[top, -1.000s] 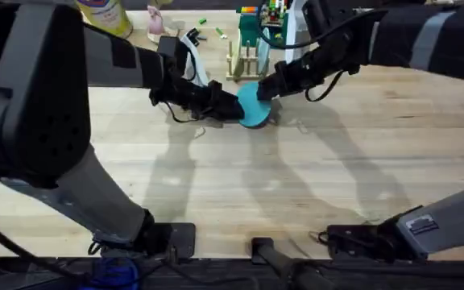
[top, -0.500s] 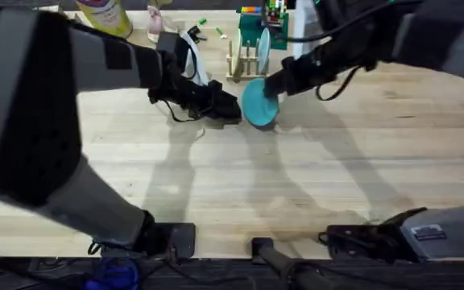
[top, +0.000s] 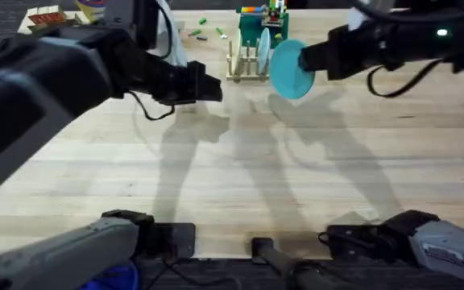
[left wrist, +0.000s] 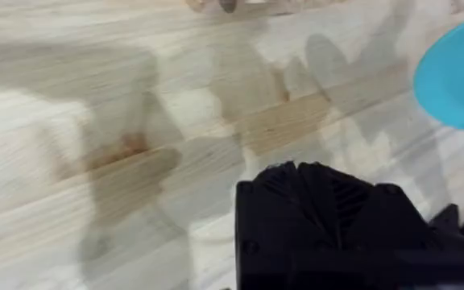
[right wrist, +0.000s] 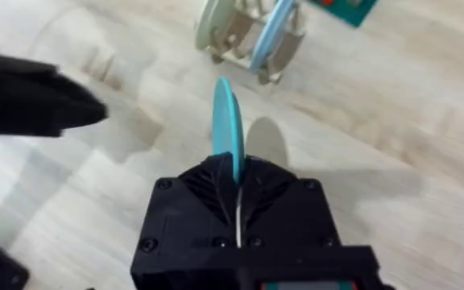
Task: Pick up the plates from the table one by one and place each into a slot on the dish rack.
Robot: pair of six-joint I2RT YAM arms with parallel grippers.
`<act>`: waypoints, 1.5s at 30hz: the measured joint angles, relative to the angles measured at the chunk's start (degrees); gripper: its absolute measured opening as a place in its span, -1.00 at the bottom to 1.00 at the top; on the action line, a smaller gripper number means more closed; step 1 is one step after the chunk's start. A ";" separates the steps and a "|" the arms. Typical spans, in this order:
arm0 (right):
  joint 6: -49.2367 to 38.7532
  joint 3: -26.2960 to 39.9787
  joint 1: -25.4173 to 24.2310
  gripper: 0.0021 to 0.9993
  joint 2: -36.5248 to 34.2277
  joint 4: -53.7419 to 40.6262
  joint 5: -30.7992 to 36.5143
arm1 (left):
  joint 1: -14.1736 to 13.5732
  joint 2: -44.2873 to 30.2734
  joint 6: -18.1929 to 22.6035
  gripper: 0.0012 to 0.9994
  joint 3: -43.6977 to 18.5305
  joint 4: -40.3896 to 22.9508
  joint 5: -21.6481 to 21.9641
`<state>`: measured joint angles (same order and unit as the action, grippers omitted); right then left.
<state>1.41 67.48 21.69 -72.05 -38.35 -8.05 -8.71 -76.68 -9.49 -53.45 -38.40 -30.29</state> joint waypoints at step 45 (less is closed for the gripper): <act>2.25 21.52 2.70 -0.94 -6.72 -13.38 13.42 | 0.00 20.69 -0.12 0.99 0.00 -6.05 13.63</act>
<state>3.66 89.00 24.39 -78.77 -51.73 5.37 -8.71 -55.99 -9.61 -53.45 -44.45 -16.67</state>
